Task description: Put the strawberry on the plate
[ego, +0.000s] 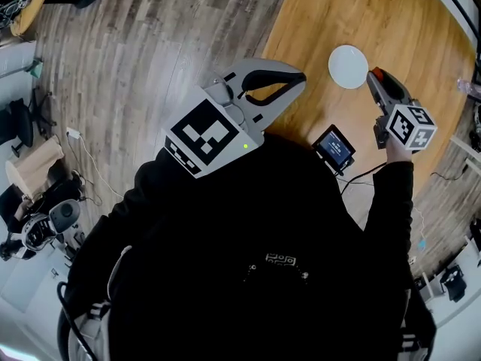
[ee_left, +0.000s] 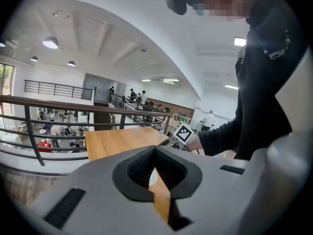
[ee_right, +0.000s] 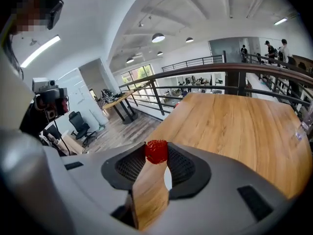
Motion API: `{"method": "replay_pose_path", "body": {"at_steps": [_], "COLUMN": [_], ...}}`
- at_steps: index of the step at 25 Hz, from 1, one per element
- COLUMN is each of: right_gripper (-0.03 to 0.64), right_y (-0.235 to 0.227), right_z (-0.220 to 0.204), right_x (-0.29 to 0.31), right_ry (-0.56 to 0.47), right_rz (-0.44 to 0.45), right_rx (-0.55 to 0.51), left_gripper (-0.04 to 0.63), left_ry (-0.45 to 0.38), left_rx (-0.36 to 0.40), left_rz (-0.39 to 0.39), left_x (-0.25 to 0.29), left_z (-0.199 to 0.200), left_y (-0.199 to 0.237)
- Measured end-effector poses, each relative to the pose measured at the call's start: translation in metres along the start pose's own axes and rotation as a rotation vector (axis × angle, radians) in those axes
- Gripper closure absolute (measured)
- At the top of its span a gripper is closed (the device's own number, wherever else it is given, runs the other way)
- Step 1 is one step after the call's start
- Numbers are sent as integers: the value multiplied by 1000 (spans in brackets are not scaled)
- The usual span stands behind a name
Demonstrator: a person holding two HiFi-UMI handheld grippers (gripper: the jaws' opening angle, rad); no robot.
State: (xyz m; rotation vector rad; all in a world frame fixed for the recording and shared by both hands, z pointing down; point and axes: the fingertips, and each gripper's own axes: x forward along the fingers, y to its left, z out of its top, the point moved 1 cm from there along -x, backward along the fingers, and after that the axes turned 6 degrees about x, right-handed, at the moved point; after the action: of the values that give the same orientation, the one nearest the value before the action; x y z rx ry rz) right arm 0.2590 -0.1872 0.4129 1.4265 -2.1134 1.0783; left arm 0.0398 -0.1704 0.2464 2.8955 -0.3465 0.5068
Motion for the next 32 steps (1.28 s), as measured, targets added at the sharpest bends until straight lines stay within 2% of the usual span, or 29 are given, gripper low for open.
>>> {"method": "replay_pose_path", "body": {"at_steps": [11, 14, 21, 32], "right_gripper": [469, 469, 469, 469], "right_y": [-37, -49, -72, -92], "right_z": [-40, -57, -90, -107], "right_x": [49, 60, 71, 86], "right_ry": [146, 185, 265, 326], "right_rz": [-27, -38, -76, -150], "right_rx": [-4, 23, 36, 7], "left_gripper": [597, 597, 597, 597], "left_ry": [9, 19, 20, 21], "left_rx": [-73, -93, -107, -114], "left_rz": [74, 100, 151, 171], "left_x": [-18, -25, -39, -40], "left_z": [-14, -24, -27, -33], "left_y": [14, 16, 14, 9]}}
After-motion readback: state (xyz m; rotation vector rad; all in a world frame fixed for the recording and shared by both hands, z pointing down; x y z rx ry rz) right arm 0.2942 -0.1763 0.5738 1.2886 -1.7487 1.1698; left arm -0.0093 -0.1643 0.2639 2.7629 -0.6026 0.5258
